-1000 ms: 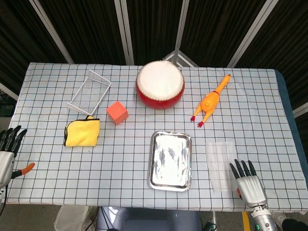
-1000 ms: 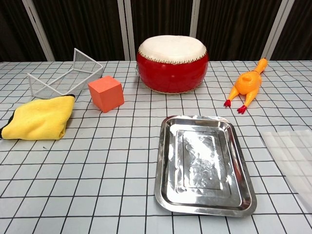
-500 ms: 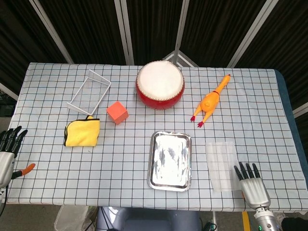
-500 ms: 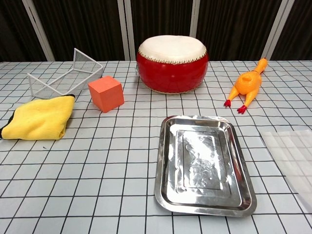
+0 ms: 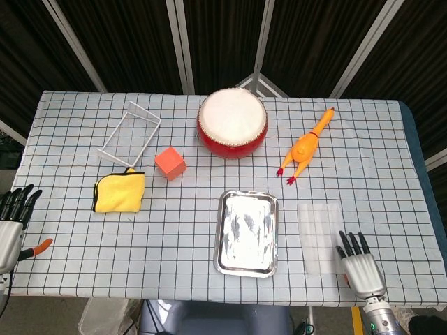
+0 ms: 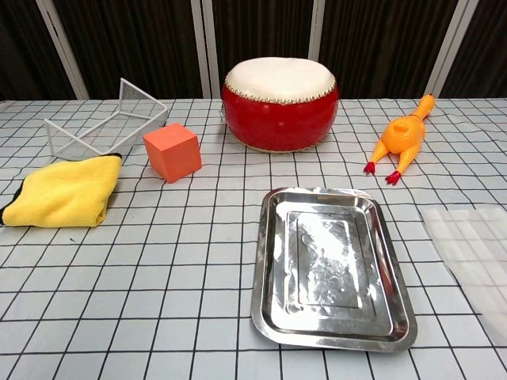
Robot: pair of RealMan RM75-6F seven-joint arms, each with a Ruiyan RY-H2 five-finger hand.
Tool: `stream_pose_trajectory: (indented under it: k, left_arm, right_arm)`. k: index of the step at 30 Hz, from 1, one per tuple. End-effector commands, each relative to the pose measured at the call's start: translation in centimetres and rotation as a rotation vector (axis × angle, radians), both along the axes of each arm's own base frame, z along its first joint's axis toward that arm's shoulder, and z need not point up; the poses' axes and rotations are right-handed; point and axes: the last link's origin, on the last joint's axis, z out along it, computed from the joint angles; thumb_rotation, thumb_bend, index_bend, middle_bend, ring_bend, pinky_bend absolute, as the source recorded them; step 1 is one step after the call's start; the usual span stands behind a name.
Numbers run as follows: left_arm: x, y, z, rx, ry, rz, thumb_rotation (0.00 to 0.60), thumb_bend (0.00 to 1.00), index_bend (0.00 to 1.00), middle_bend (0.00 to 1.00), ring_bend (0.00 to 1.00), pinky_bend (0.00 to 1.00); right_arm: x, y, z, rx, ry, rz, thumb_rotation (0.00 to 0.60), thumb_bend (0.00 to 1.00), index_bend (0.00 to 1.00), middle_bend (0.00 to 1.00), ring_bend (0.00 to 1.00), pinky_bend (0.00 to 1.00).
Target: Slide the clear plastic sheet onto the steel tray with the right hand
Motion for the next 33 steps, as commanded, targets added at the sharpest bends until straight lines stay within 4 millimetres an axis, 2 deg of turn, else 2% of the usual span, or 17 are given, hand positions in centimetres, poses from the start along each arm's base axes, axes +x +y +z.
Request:
stream_pose_trajectory:
  k: [1, 8, 11, 25, 33]
  left_arm:
    - [0.0, 0.0, 0.0, -0.001, 0.0, 0.001, 0.6, 0.0, 0.0, 0.0, 0.0, 0.0]
    - [0.0, 0.0, -0.1, -0.003, -0.001, 0.003, 0.6, 0.0, 0.0, 0.0, 0.0, 0.0]
    - [0.0, 0.0, -0.1, -0.004, -0.002, 0.002, 0.6, 0.0, 0.0, 0.0, 0.0, 0.0]
    - [0.1, 0.0, -0.1, -0.004, -0.006, 0.001, 0.6, 0.0, 0.0, 0.0, 0.0, 0.0]
    - [0.1, 0.0, -0.1, -0.004, -0.004, 0.002, 0.6, 0.0, 0.0, 0.0, 0.0, 0.0]
  right_arm:
    - [0.2, -0.4, -0.2, -0.011, -0.028, 0.036, 0.6, 0.38, 0.41, 0.11, 0.06, 0.04]
    - [0.6, -0.8, -0.3, -0.028, -0.086, 0.084, 0.6, 0.48, 0.63, 0.22, 0.12, 0.08]
    - [1.1, -0.8, -0.1, -0.04, -0.127, 0.116, 0.6, 0.5, 0.68, 0.24, 0.13, 0.09]
    - [4.5, -1.4, 1.9, -0.125, -0.281, 0.264, 0.6, 0.52, 0.69, 0.25, 0.13, 0.09]
    - [9.7, -2.6, 3.7, -0.19, -0.463, 0.387, 0.6, 0.52, 0.69, 0.25, 0.13, 0.09]
